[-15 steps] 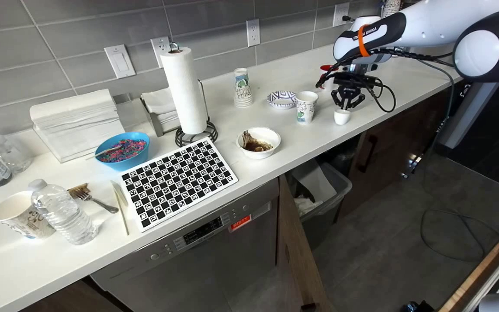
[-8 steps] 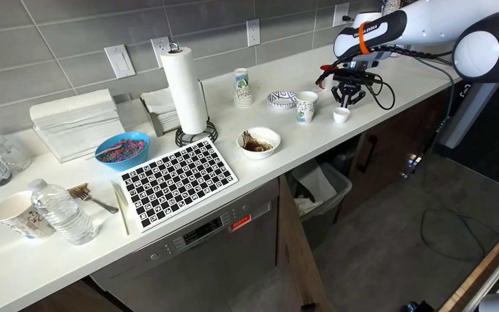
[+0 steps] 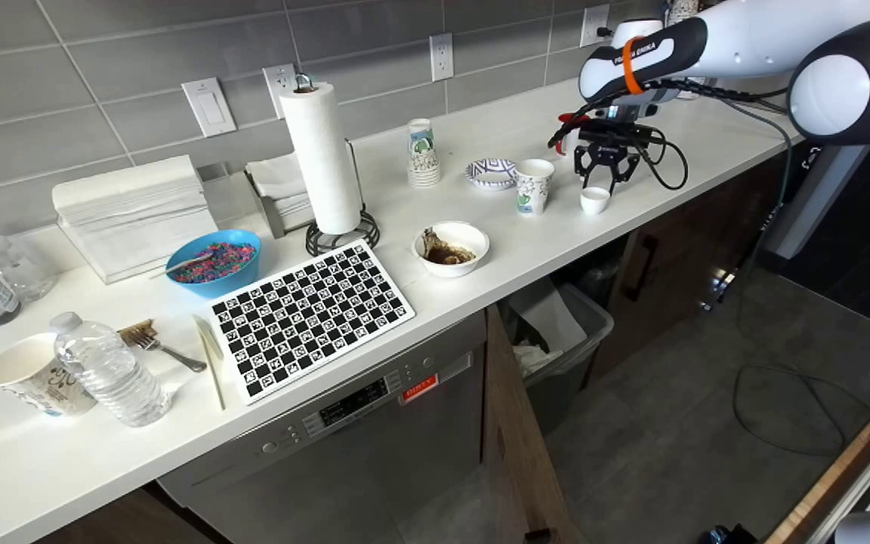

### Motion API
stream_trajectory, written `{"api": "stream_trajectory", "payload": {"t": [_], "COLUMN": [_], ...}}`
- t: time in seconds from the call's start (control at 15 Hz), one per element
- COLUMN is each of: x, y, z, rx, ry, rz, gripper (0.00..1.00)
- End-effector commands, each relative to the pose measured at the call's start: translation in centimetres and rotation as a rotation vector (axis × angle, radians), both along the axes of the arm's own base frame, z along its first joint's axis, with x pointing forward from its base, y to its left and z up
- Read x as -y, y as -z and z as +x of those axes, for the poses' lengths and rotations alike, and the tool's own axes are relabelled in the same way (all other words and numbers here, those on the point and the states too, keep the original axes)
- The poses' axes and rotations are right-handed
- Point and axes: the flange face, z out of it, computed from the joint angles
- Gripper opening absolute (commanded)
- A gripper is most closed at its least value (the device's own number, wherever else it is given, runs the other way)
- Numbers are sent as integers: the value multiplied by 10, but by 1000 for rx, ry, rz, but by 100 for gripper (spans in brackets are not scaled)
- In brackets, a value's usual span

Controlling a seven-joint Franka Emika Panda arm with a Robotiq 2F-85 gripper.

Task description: Pour the contents in the white mug into the coffee cup.

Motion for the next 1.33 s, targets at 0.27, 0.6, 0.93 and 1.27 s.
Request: {"api": "stream_trajectory", "payload": {"t": [0.27,0.6,0.93,1.27], "x": [-5,-10,-9,-8], "y": [8,12,14,15], "z": [3,4,4,4], "rx": [-41,-46,-51,-55], "ry": [2,-5,-5,-5], "rz": [-2,1,-1,-6], "gripper": [71,41,16,2]}}
